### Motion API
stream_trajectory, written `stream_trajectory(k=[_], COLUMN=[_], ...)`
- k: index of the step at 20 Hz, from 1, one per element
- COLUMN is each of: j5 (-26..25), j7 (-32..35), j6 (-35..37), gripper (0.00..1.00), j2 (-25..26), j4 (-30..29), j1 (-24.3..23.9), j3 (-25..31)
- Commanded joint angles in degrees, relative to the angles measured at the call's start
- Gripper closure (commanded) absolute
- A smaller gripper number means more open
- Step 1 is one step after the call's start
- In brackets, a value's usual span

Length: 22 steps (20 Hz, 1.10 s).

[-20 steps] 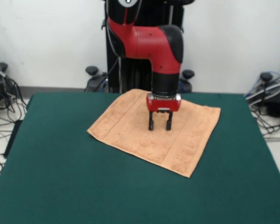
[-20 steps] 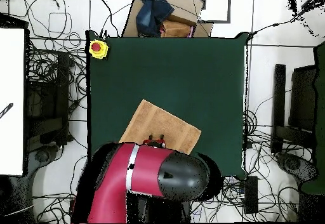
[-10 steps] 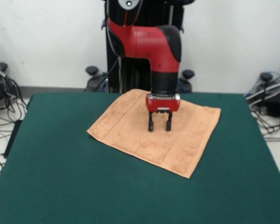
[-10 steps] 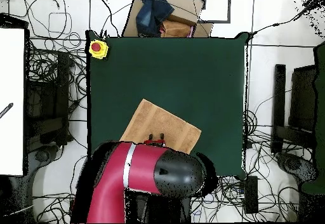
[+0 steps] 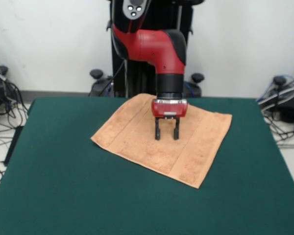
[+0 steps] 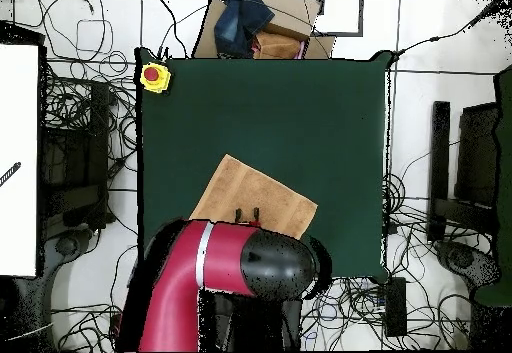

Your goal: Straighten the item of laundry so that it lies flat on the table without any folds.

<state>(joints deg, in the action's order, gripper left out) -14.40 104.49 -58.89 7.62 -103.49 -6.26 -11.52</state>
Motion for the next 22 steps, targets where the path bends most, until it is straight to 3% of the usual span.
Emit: stream_trajectory(k=[1, 14, 19, 22], j5=[8.67, 11.07, 7.64, 3.77], j7=[2.63, 2.02, 2.06, 1.06], j6=[-4.18, -3.82, 6.16, 21.46], gripper=[0.0, 0.0, 0.0, 0.0], j2=[0.86, 0.81, 1.92, 1.48], j4=[13.34, 16.03, 20.06, 23.21], j1=[0.81, 1.16, 0.28, -0.97], j3=[0.86, 1.78, 2.31, 3.52])
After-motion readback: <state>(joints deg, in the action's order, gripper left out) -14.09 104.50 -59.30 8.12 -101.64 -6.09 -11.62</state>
